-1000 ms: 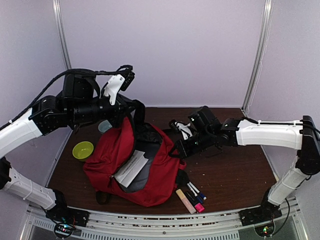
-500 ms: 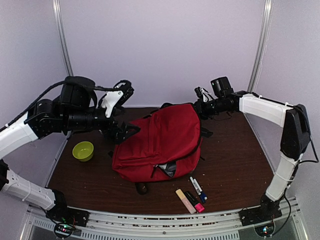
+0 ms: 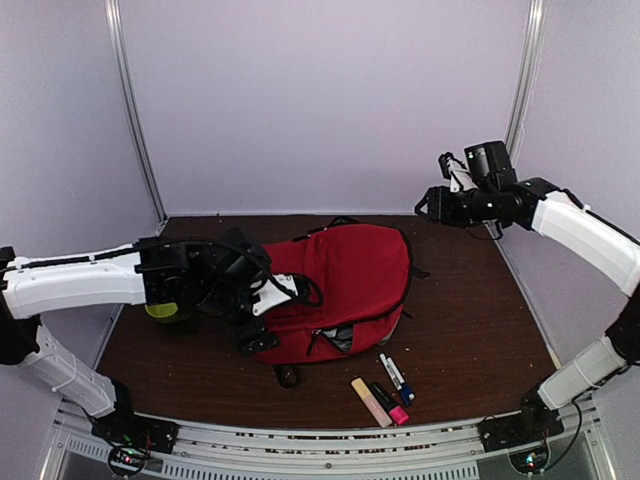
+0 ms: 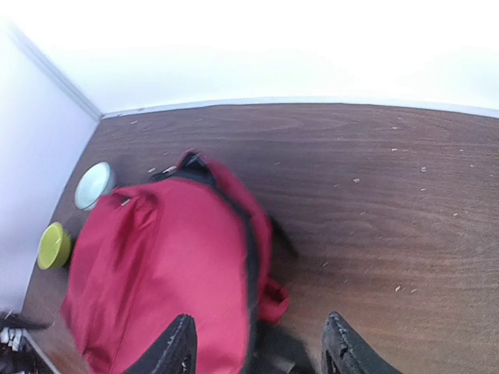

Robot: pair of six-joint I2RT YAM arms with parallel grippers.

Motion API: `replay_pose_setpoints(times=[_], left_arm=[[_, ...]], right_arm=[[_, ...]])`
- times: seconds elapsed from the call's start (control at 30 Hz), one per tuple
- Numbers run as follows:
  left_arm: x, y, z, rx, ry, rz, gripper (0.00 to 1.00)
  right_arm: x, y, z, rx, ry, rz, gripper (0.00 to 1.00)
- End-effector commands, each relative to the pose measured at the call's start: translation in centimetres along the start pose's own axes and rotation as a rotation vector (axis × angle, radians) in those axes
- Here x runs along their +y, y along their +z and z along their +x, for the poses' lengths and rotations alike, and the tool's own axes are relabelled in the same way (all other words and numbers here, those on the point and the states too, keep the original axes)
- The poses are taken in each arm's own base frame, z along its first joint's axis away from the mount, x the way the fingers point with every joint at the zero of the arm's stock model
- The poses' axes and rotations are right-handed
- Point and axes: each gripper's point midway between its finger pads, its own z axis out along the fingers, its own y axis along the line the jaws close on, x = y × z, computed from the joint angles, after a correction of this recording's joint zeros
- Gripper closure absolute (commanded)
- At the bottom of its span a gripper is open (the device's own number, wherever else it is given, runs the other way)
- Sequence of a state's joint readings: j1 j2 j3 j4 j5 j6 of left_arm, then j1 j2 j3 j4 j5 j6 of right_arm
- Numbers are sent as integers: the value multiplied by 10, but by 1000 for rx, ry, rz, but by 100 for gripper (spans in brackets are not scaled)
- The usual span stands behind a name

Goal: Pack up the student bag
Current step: Grab the largest pocket of the student bag.

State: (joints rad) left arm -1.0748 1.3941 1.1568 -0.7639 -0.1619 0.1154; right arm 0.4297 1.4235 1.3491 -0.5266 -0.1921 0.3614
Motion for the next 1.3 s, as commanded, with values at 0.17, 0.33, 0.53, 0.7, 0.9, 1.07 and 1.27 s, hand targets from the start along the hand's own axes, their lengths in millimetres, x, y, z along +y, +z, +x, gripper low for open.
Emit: replay_pose_setpoints(times=[0.17, 0.33, 0.53, 0.7, 0.9, 1.07, 1.27], left_arm=[[5, 23, 5, 75, 42, -32, 7], [12, 0, -19, -33, -66, -48, 8], [12, -29, -83, -207, -155, -50, 11], [1, -20, -161, -318, -141, -19, 11], [-6, 26, -220, -337, -118, 2, 11], [-11, 59, -223, -273, -109, -5, 11], [-14, 84, -212, -157, -137, -7, 11]], right_arm=[[82, -42, 91, 61, -193, -253, 45], [62, -44, 104, 91, -105, -229, 46], [26, -39, 128, 117, 60, -270, 48], [5, -23, 146, 123, 133, -250, 48], [-10, 3, 178, 231, 155, -224, 46], [-18, 19, 188, 267, 156, -204, 46], [-20, 35, 200, 319, 167, -206, 46]])
